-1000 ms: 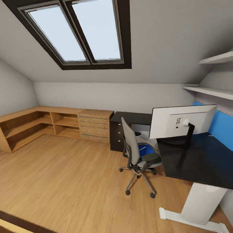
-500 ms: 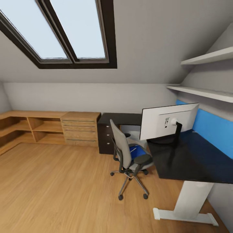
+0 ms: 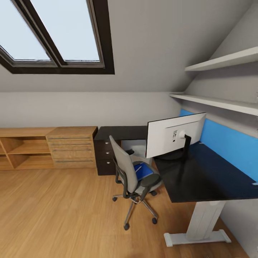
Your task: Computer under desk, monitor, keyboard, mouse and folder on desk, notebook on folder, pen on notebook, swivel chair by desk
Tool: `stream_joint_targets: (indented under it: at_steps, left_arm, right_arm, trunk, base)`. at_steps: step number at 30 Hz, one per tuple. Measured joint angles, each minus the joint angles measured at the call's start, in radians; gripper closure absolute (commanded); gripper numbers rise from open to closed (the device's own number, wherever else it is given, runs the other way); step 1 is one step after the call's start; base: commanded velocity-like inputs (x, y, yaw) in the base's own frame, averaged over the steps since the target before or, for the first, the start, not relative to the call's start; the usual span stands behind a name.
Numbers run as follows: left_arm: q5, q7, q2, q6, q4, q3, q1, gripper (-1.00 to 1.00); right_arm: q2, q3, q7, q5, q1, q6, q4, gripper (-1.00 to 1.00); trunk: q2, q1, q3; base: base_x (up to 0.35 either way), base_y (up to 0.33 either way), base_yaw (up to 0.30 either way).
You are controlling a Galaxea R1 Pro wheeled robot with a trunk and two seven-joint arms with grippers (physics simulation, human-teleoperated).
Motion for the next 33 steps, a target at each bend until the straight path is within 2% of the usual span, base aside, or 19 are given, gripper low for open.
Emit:
stream_joint_targets:
  at_steps: [28, 33]
  left_arm:
    - [-0.001, 0.000, 0.000, -0.001, -0.001, 0.000, 0.000, -1.00]
    - [0.001, 0.000, 0.000, -0.046, 0.000, 0.002, 0.000, -1.00]
  right_arm:
    - [0.000, 0.000, 0.000, 0.001, 0.000, 0.001, 0.000, -1.00]
    - [0.000, 0.000, 0.000, 0.001, 0.000, 0.001, 0.000, -1.00]
  trunk:
    - [0.000, 0.000, -0.044]
    - [0.000, 0.000, -0.052]
  base:
    - [0.008, 0.001, -0.013]
    - [0.011, 0.006, 0.000]
